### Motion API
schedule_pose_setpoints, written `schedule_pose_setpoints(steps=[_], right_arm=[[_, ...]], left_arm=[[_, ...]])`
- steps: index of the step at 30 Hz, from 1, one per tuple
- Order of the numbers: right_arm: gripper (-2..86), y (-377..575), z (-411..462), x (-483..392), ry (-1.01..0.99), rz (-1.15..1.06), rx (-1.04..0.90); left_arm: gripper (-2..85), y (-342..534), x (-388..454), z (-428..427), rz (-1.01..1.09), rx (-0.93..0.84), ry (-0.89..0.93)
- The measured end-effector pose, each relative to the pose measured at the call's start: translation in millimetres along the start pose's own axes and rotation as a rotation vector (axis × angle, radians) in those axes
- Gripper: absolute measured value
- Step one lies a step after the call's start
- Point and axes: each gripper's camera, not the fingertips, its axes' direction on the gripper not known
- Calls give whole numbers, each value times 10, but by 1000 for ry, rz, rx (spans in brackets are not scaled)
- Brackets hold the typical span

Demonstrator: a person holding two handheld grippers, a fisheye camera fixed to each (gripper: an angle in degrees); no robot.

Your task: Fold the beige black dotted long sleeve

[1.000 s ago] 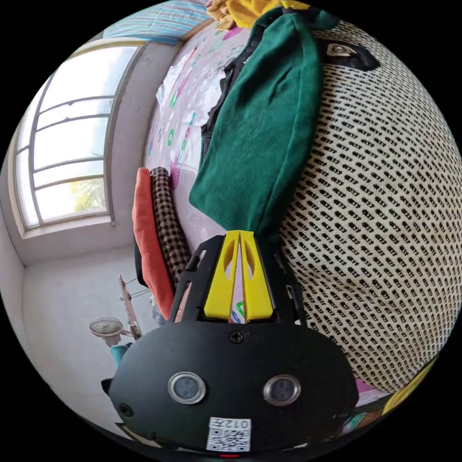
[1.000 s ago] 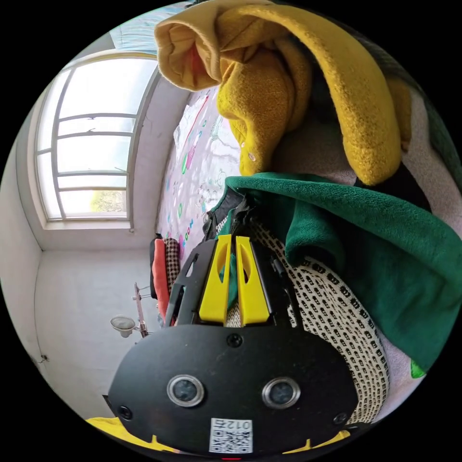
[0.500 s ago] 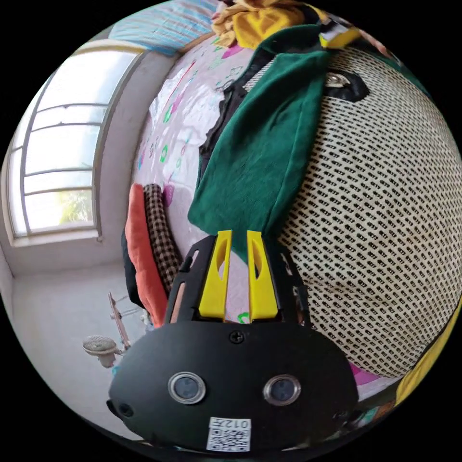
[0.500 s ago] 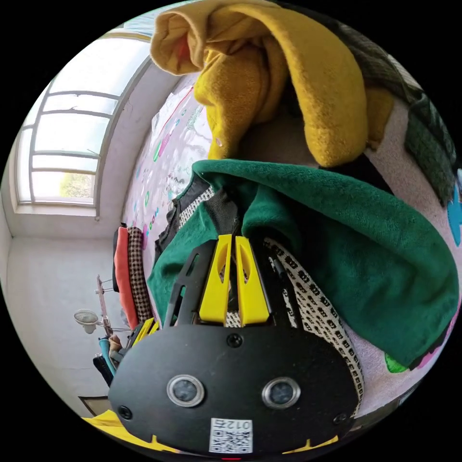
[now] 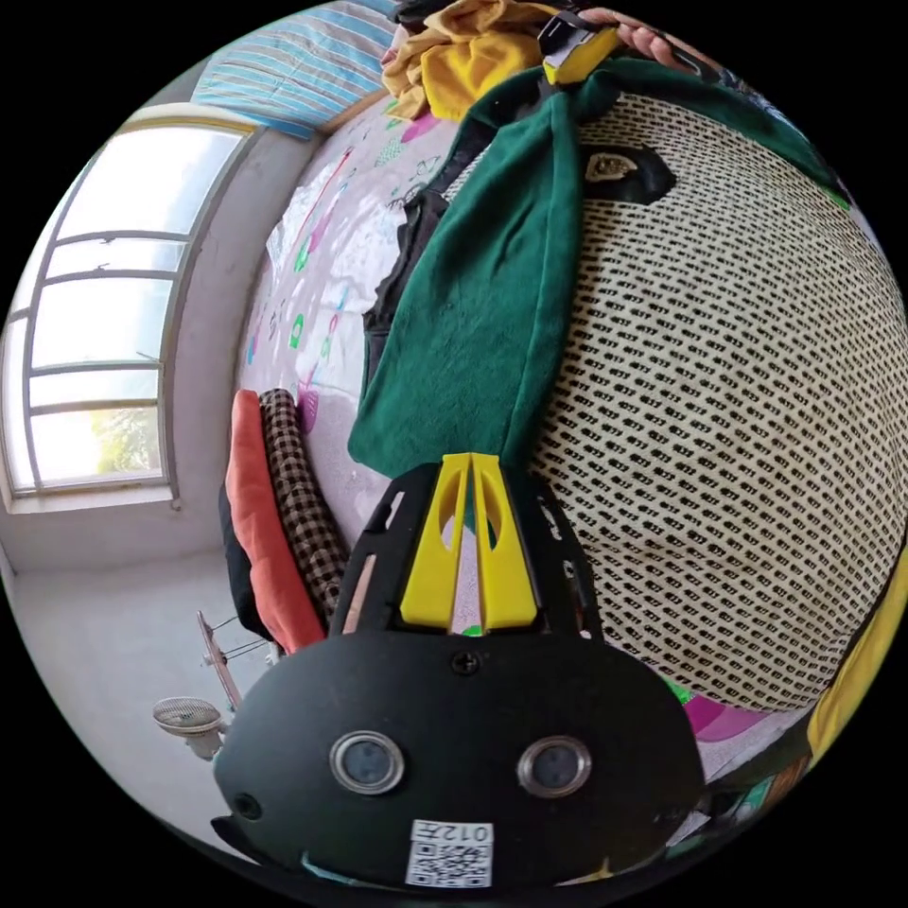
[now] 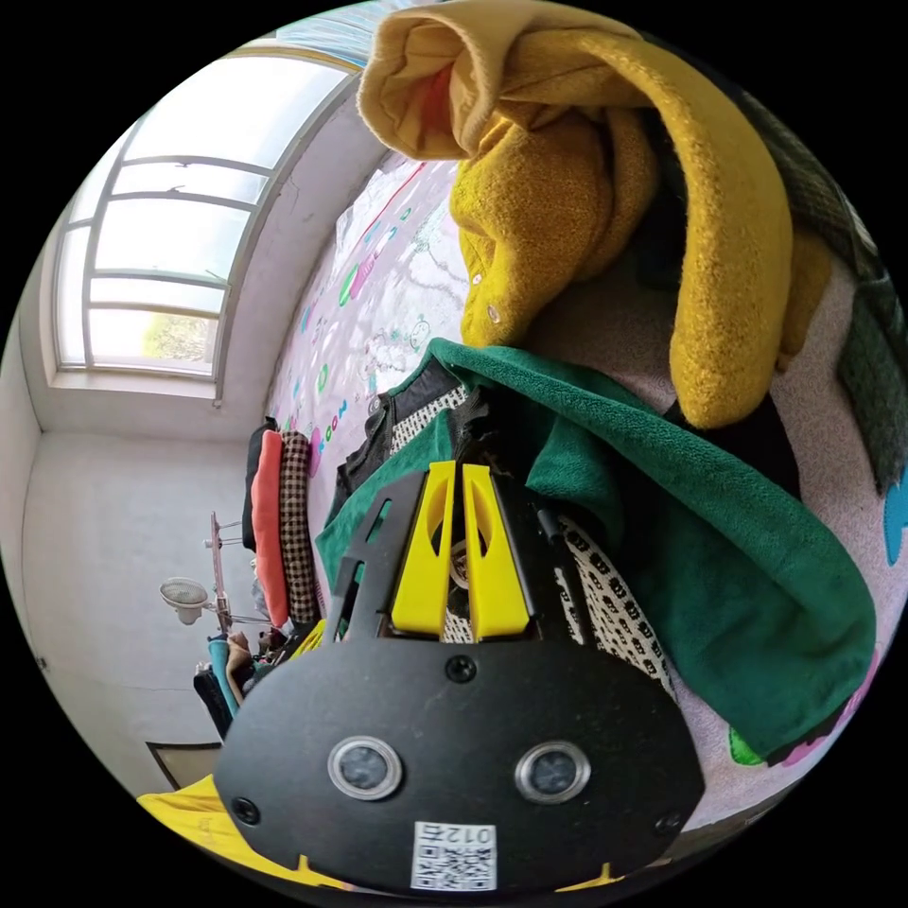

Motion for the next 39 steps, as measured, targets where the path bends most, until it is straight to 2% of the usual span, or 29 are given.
schedule_pose_setpoints(steps=[5,10,15,18,21,23,24,26,29,34,36,39], right_arm=[[8,-20,72,-6,-6,19,-1],[8,-50,127,-68,-2,13,-5],[7,-59,66,-198,-93,14,2],[6,25,-17,-311,-152,-39,14],[5,111,298,-134,-35,-35,-76],[5,173,540,121,-19,55,-138],[5,223,620,244,-34,107,-145],[6,292,638,272,-68,103,-106],[9,325,681,155,-41,44,-116],[12,318,465,-62,80,-34,-72],[18,293,371,-398,156,-207,-18],[35,84,605,-787,169,-355,-75]], left_arm=[[25,-64,99,82,21,-17,35],[19,-174,87,238,68,-101,-17],[10,-1,-511,-11,-59,-61,39],[9,221,-744,-80,-60,-18,88],[11,233,-579,78,5,-56,119],[12,168,-311,207,102,-130,61],[13,135,-172,221,124,-142,-40],[14,114,-53,204,135,-142,-134],[14,184,-131,126,77,-121,-142],[9,484,-694,-74,-108,-99,66],[4,621,-1096,-118,-281,-81,197],[0,609,-1568,-77,-487,-27,298]])
